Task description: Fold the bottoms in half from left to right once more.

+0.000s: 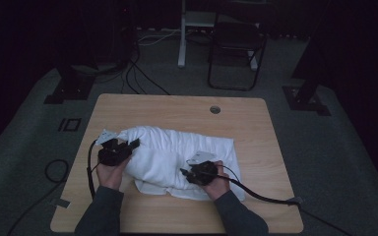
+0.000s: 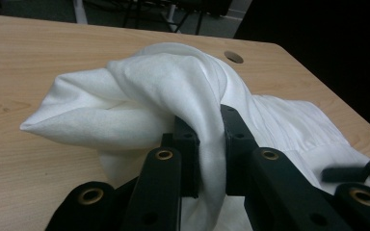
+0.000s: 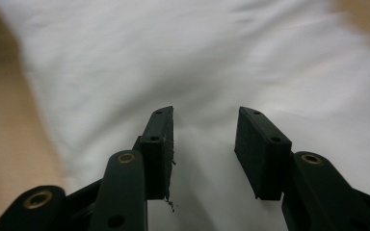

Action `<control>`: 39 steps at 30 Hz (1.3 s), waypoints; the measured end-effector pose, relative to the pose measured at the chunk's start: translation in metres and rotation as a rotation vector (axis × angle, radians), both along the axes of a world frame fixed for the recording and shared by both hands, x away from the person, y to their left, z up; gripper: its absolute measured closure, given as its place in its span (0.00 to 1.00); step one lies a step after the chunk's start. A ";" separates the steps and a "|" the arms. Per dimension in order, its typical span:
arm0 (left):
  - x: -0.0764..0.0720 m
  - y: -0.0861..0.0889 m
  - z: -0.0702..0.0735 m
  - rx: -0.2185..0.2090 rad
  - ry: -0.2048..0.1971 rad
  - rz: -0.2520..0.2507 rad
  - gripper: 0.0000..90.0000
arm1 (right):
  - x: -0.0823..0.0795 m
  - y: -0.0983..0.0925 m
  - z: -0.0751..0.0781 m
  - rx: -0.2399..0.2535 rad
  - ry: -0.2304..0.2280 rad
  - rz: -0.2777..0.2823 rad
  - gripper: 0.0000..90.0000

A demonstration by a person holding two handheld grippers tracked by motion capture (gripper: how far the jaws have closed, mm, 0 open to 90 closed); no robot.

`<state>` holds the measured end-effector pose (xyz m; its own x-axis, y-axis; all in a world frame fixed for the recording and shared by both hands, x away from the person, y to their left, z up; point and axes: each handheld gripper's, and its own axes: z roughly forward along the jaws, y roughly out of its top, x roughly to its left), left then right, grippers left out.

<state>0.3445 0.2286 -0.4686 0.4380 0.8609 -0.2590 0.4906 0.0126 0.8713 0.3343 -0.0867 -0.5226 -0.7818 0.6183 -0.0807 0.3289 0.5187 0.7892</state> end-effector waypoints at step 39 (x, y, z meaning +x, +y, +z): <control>-0.008 -0.067 0.042 0.024 -0.096 -0.162 0.90 | 0.040 -0.018 -0.037 0.042 0.140 -0.081 0.58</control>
<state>0.3369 0.1613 -0.4265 0.5933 0.7824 -0.1893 0.3991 -0.0816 0.9133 0.3745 -0.1048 -0.5591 -0.7310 0.6804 0.0528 0.4769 0.4539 0.7527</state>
